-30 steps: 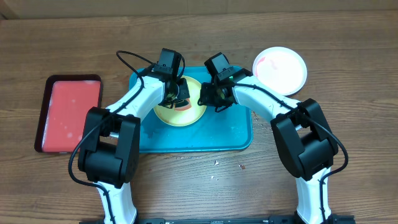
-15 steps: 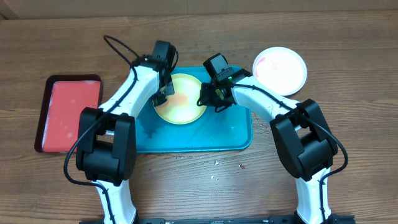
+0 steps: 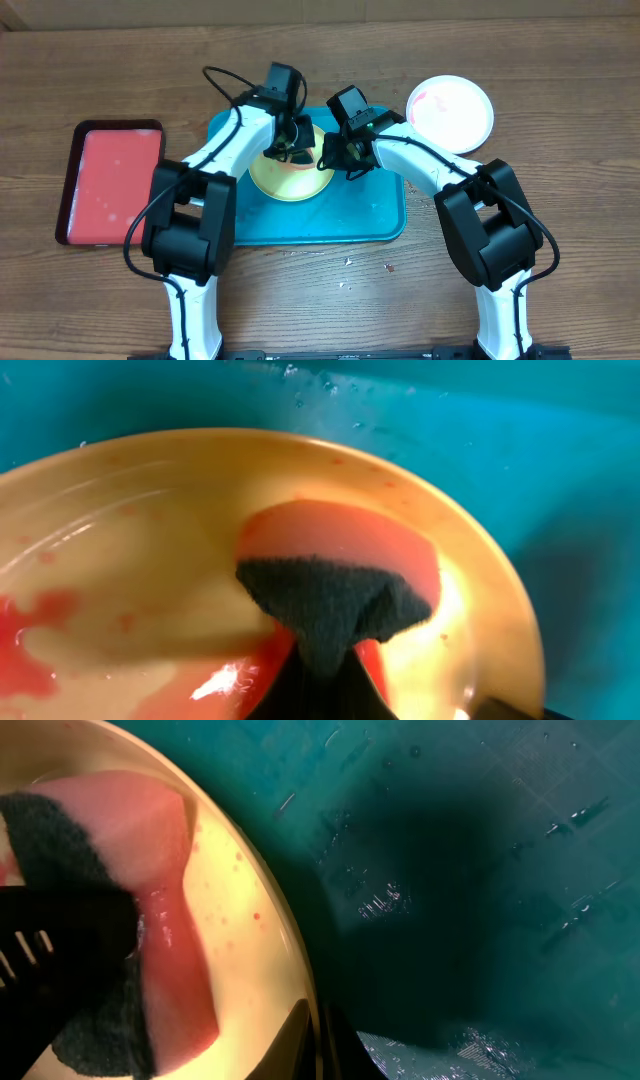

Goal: Clean dirty plates on tray and stack at the side
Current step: 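Scrub the yellow plate with the sponge while the right gripper holds it, then drop the sponge onto the red tray with the left gripper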

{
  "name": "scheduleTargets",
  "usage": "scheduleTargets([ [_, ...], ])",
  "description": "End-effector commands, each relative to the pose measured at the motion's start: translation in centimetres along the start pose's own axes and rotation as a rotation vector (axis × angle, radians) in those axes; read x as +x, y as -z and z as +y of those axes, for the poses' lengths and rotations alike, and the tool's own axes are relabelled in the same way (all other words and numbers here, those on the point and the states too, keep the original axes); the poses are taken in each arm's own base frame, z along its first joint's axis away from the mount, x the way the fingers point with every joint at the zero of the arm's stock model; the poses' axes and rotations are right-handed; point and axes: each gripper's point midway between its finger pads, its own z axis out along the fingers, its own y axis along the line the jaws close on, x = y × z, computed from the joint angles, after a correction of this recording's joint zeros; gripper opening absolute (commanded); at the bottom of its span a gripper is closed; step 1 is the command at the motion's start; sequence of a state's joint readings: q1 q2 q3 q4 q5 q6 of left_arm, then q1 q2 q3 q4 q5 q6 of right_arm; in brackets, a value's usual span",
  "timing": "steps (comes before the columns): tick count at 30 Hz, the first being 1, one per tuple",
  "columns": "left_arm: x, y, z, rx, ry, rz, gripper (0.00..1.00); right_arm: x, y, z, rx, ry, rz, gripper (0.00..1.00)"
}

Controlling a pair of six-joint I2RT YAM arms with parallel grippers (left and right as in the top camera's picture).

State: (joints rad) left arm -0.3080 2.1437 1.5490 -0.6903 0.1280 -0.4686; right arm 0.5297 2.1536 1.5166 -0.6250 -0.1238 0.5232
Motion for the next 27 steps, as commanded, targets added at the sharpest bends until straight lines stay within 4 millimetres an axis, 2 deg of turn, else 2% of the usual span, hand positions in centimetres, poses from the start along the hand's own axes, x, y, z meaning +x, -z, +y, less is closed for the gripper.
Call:
scheduleTargets([
  [1,0.2,-0.3,4.5,-0.2,0.013,-0.004,0.04,0.4,-1.3,-2.4,0.08,-0.022,0.016,0.04],
  [3,-0.2,0.7,7.1,-0.32,0.025,-0.02,0.04,0.5,-1.3,-2.4,0.082,-0.02,0.019,0.04],
  [6,-1.5,3.6,10.5,-0.459,0.054,-0.051,0.04,0.6,-1.3,-2.4,0.084,-0.02,0.022,0.04],
  [9,-3.1,6.4,12.5,-0.534,0.085,-0.102,0.04,0.6,-1.3,-2.4,0.084,-0.02,0.023,0.04],
  [13,-5.4,10.6,13.7,-0.543,0.142,-0.171,0.04,0.6,-1.3,-2.4,0.084,-0.014,0.022,0.04],
  [18,-7.4,16.1,14.6,-0.438,0.257,-0.269,0.04,0.6,-1.2,-2.5,0.087,-0.01,0.023,0.04],
  [21,-7.6,18.5,17.2,-0.434,0.325,-0.298,0.04,0.7,-1.2,-2.5,0.088,0.006,0.026,0.04],
  [24,-6.3,19.7,21.5,-0.476,0.419,-0.261,0.04,0.7,-1.2,-2.5,0.088,0.006,0.026,0.04],
  [25,-5.4,19.9,23.8,-0.5,0.474,-0.228,0.04,0.6,-1.2,-2.5,0.088,0.006,0.025,0.04],
  [27,-4.2,19.8,26.6,-0.527,0.549,-0.186,0.04,0.6,-1.2,-2.5,0.087,0.006,0.024,0.04],
])
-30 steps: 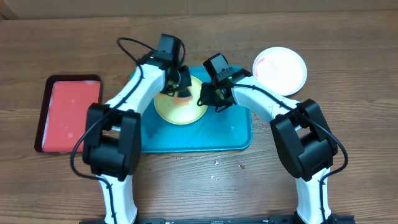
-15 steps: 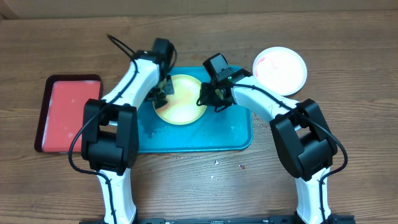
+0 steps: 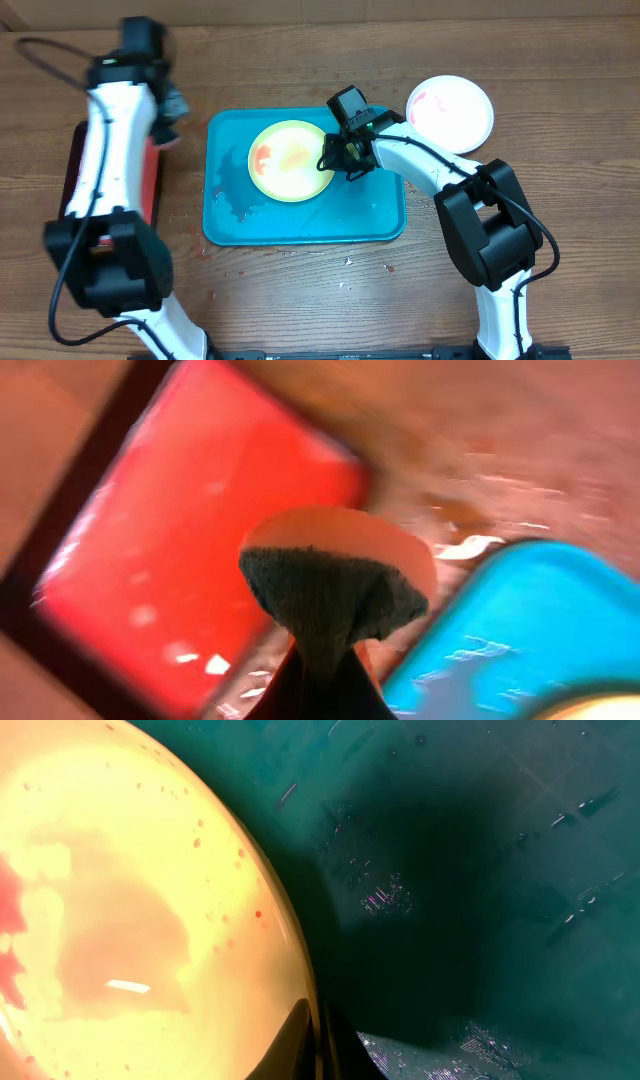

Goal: Clean dirty plates on tray and stack at the side
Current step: 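Drop the sponge onto the red tray with the left gripper, then lift the yellow plate with the right gripper and stack it on the plates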

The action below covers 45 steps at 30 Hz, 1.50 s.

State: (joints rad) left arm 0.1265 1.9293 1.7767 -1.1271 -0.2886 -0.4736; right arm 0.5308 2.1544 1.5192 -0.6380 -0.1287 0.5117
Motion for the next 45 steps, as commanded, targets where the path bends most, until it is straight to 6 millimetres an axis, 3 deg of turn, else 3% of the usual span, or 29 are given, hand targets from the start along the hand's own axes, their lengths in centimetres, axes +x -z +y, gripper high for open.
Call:
scheduleTargets([
  [1,-0.3,-2.2,5.2,-0.077,0.13,0.067,0.04,0.3,-1.3,-2.5,0.084,-0.005,0.01,0.04],
  [6,0.7,-6.0,10.0,-0.149,0.22,0.163,0.04,0.0,-1.3,-2.3,0.076,-0.004,-0.001,0.04],
  [9,1.7,-8.4,11.4,-0.136,0.267,0.24,0.04,0.0,-1.3,-2.3,0.076,-0.003,-0.002,0.04],
  [17,3.2,-12.1,9.1,0.03,0.229,0.36,0.06,0.0,-1.3,-2.3,0.075,-0.003,-0.003,0.04],
  [21,2.8,-13.5,8.9,0.034,0.205,0.343,0.3,0.0,-1.3,-2.3,0.076,0.004,0.0,0.04],
  [23,2.2,-13.7,9.0,0.041,0.199,0.319,0.34,0.2,-1.3,-2.3,0.077,0.008,0.005,0.04],
  [26,0.9,-12.9,9.1,0.049,0.208,0.286,0.38,0.2,-1.3,-2.3,0.077,0.03,0.007,0.04],
  [29,-0.8,-10.9,9.4,0.058,0.216,0.249,0.39,-0.1,-1.0,-2.1,0.076,0.03,0.005,0.04],
  [36,-6.4,-2.1,10.5,0.109,0.251,0.057,0.42,-2.9,2.5,-0.9,0.114,0.118,-0.066,0.04],
  [37,-7.0,-0.9,10.6,0.118,0.255,0.025,0.48,-3.4,3.2,-1.0,0.141,0.125,-0.086,0.04],
  [38,-7.4,0.1,10.8,0.125,0.258,-0.002,0.64,-3.9,4.1,-0.8,0.166,0.152,-0.107,0.04],
  [39,-7.7,1.0,10.9,0.13,0.26,-0.025,0.91,-4.5,5.2,-0.5,0.197,0.189,-0.134,0.04],
  [40,-7.9,1.7,11.0,0.133,0.262,-0.038,1.0,-5.0,6.1,-0.3,0.222,0.217,-0.155,0.04],
  [45,-8.0,2.4,11.1,0.138,0.264,-0.054,1.0,-7.6,12.2,1.9,0.476,0.417,-0.337,0.04],
])
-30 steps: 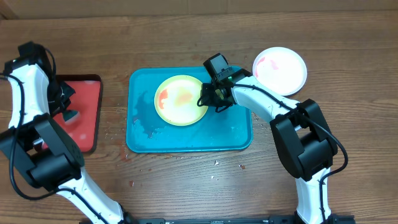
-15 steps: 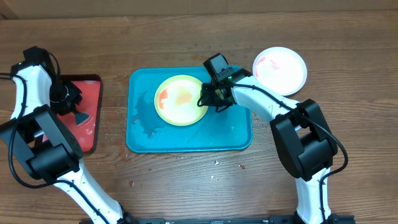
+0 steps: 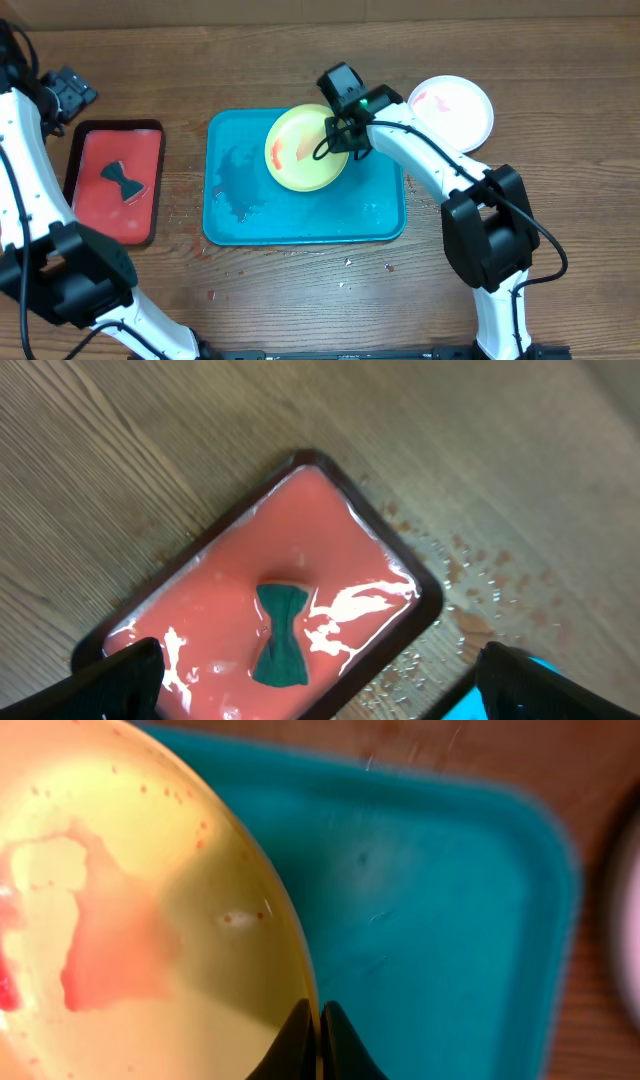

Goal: Clean dirty plates on tray and stack at the side
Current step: 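Lift the yellow plate with the right gripper and stack it on the plates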

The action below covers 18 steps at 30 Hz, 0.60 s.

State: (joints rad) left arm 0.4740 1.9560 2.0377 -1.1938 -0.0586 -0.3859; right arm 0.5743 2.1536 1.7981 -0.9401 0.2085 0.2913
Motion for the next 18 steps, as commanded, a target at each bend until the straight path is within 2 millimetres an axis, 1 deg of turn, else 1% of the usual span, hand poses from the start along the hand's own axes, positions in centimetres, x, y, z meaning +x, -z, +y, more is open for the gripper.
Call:
scheduleTargets([
  [1,-0.1,0.0,0.3,0.001,0.004,0.004,1.0,-4.8,7.1,-0.6,0.271,0.175,-0.246,0.04],
  [3,-0.1,0.0,0.3,0.001,0.004,0.005,1.0,-6.1,10.0,-0.8,0.43,0.244,-0.335,0.04],
  [4,-0.1,0.0,0.3,0.001,0.004,0.004,1.0,-6.7,11.8,-0.5,0.515,0.293,-0.38,0.04],
  [5,-0.1,0.0,0.3,0.001,0.004,0.005,1.0,-7.0,12.9,-0.2,0.57,0.328,-0.41,0.04],
  [6,-0.1,0.0,0.3,0.001,0.004,0.004,1.0,-7.4,14.4,0.3,0.642,0.376,-0.448,0.04],
  [9,-0.1,0.0,0.3,0.001,0.004,0.004,1.0,-7.8,17.7,2.3,0.796,0.484,-0.525,0.04],
  [11,-0.1,0.0,0.3,0.001,0.004,0.005,1.0,-7.9,19.2,4.0,0.842,0.558,-0.552,0.04],
  [12,-0.1,0.0,0.3,0.001,0.004,0.005,1.0,-7.8,19.8,5.4,0.854,0.623,-0.562,0.04],
  [15,-0.1,0.0,0.3,0.001,0.004,0.005,1.0,-7.7,20.6,7.3,0.861,0.713,-0.574,0.04],
  [18,-0.1,0.0,0.3,0.001,0.004,0.005,1.0,-7.8,21.3,8.6,0.851,0.726,-0.61,0.04],
])
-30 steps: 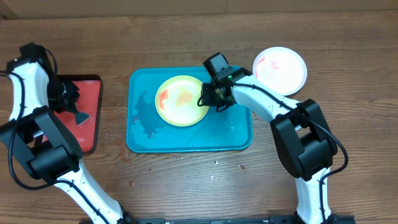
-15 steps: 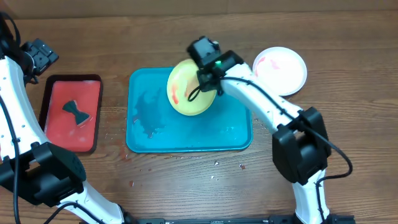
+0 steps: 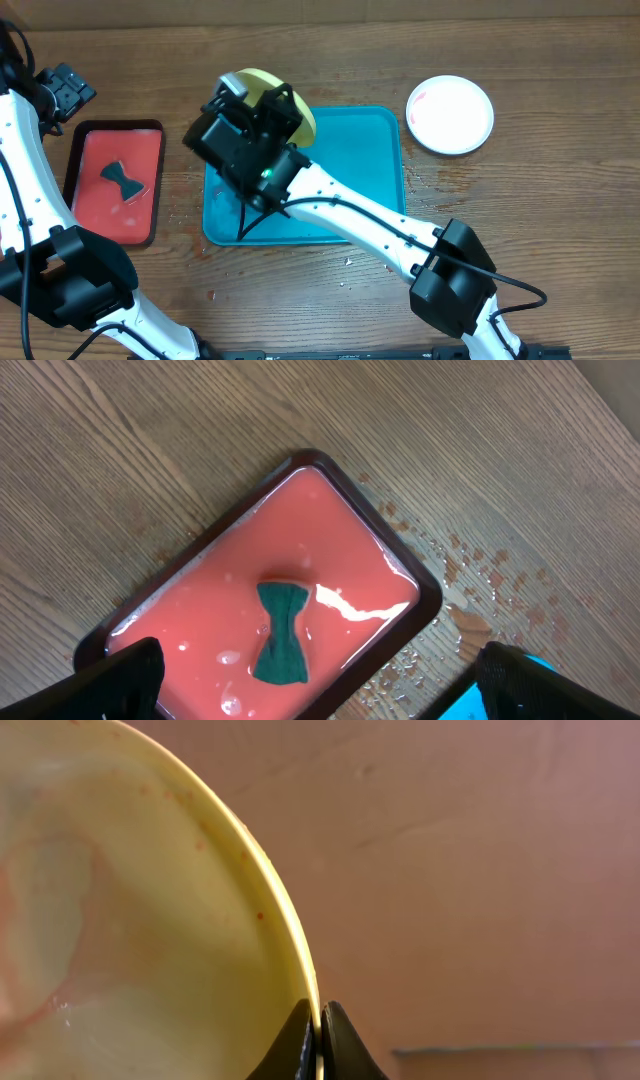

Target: Clean dirty plates on tray and stack at the side

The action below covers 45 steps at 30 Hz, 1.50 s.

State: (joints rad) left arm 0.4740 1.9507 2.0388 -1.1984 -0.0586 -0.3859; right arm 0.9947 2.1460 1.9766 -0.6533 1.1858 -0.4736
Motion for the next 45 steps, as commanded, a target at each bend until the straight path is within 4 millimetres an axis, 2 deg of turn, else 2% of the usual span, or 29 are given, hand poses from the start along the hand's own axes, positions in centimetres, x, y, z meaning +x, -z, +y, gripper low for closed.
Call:
scheduleTargets([
  [1,-0.1,-0.3,0.3,0.0,0.004,0.006,1.0,-0.9,1.3,-4.3,0.089,0.047,-0.005,0.04],
  [5,-0.1,-0.3,0.3,0.0,0.004,0.006,1.0,-0.6,0.8,-4.5,0.093,0.04,0.005,0.04],
  [9,-0.1,-0.3,0.3,0.0,0.004,0.006,1.0,0.3,-0.8,-5.3,0.105,-0.031,0.034,0.04],
  [11,-0.1,-0.3,0.3,0.0,0.004,0.006,1.0,1.2,-2.1,-5.8,0.106,-0.115,0.058,0.04],
  [13,-0.1,-0.3,0.3,0.0,0.004,0.006,1.0,2.8,-4.3,-5.3,0.043,-0.194,0.093,0.04],
  [18,-0.1,-0.3,0.3,0.0,0.004,0.006,1.0,8.8,-10.8,-2.4,-0.31,-0.468,0.257,0.04],
  [21,-0.1,-0.3,0.3,0.0,0.004,0.006,1.0,13.1,-13.8,-1.9,-0.514,-0.667,0.39,0.04],
  [26,-0.1,-0.3,0.3,0.0,0.004,0.006,1.0,21.3,-17.6,-4.3,-0.72,-0.934,0.574,0.04],
  [33,-0.1,-0.3,0.3,0.0,0.004,0.006,1.0,32.2,-20.2,-9.3,-0.749,-1.21,0.724,0.04],
  [36,-0.1,-0.3,0.3,0.0,0.004,0.006,1.0,35.3,-20.6,-9.8,-0.733,-1.268,0.767,0.04],
  [39,-0.1,-0.3,0.3,0.0,0.004,0.006,1.0,37.3,-20.6,-9.4,-0.721,-1.288,0.805,0.04],
  [45,-0.1,-0.3,0.3,0.0,0.004,0.006,1.0,38.6,-21.1,-6.6,-0.73,-1.286,0.82,0.04],
])
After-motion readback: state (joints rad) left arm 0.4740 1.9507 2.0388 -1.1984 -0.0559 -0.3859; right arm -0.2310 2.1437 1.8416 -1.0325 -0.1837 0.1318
